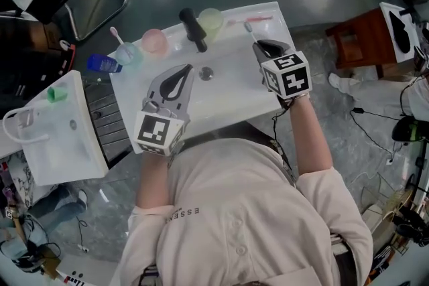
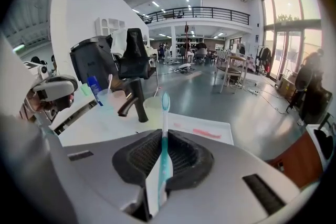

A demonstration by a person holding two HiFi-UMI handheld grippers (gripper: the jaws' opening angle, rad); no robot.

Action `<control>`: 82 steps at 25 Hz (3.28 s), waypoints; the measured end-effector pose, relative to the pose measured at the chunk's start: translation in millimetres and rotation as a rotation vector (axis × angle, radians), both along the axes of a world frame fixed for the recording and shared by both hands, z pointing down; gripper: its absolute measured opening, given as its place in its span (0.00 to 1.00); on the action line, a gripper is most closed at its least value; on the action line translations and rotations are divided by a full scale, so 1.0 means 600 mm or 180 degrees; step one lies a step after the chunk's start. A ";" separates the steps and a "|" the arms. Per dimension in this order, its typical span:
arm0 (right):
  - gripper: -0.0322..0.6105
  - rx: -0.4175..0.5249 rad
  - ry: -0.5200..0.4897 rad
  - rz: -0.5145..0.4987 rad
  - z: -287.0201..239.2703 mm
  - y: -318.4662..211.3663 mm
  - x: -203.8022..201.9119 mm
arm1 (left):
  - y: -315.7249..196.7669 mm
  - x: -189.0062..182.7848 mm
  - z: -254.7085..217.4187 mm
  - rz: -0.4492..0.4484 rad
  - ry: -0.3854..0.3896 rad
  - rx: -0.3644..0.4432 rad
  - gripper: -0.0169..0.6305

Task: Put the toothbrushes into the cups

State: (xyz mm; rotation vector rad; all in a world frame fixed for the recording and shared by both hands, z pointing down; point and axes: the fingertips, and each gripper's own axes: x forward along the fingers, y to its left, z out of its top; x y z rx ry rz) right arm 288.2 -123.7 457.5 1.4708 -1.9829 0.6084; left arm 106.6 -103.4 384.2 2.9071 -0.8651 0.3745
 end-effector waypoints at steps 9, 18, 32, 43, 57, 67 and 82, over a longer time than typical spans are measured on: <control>0.12 0.0445 -0.0113 -0.0071 -0.091 -0.012 -0.161 | 0.006 -0.142 -0.032 -0.0074 0.0053 0.0083 0.03; 0.12 0.0708 -0.0272 -0.0240 -0.126 -0.051 -0.327 | -0.001 -0.289 -0.044 -0.0191 0.0070 0.0170 0.03; 0.12 0.1428 -0.0742 -0.0600 -0.165 -0.179 -0.434 | -0.050 -0.382 -0.018 -0.0784 0.0076 0.0054 0.03; 0.12 0.1703 -0.1309 -0.0851 -0.122 -0.254 -0.453 | -0.090 -0.352 0.021 -0.0975 0.0088 -0.0132 0.03; 0.12 0.1296 -0.1196 -0.0911 -0.020 -0.260 -0.453 | -0.108 -0.336 0.052 -0.1021 0.0123 -0.0361 0.03; 0.27 0.1022 -0.1051 -0.0985 -0.008 -0.233 -0.468 | -0.110 -0.339 0.053 -0.0895 0.0163 -0.0347 0.03; 0.27 0.1353 -0.0635 -0.0405 -0.091 -0.131 -0.413 | -0.044 -0.312 0.018 -0.0198 0.0294 -0.0211 0.03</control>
